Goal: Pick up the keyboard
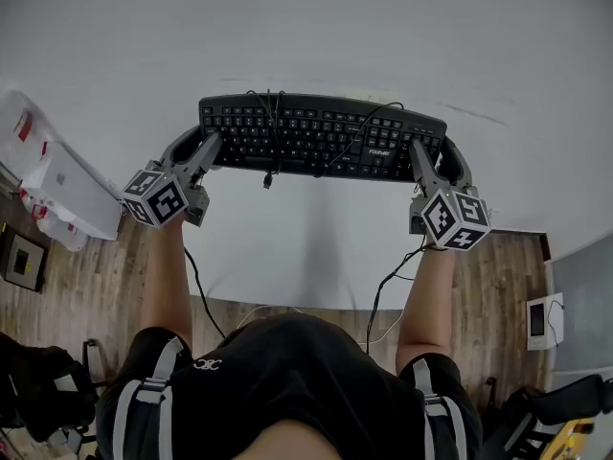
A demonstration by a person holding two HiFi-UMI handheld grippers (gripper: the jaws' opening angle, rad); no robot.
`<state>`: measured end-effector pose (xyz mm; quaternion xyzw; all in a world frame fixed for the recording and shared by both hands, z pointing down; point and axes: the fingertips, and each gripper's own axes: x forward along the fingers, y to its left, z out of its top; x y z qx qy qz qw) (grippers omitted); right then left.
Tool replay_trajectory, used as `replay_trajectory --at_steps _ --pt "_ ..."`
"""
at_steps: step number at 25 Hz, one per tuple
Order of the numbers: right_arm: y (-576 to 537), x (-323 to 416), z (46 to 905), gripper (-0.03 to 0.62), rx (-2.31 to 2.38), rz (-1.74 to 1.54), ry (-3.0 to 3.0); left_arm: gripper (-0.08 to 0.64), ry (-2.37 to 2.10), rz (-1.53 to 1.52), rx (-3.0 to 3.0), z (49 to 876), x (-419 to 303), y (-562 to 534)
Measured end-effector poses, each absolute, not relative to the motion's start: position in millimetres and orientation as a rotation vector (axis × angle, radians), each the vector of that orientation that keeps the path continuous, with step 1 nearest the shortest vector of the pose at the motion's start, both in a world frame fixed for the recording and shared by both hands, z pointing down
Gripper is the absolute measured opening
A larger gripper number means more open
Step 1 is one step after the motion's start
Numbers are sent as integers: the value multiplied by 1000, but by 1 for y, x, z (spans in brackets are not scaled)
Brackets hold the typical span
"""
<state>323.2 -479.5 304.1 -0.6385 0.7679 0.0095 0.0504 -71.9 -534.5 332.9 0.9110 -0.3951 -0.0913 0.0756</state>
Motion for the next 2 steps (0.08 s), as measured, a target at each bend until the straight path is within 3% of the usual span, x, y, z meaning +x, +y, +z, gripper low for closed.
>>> replay_trajectory --at_steps 2 --pt "-481 323 305 281 -1945 22 2339 172 -1183 -271 2728 334 -72 -536"
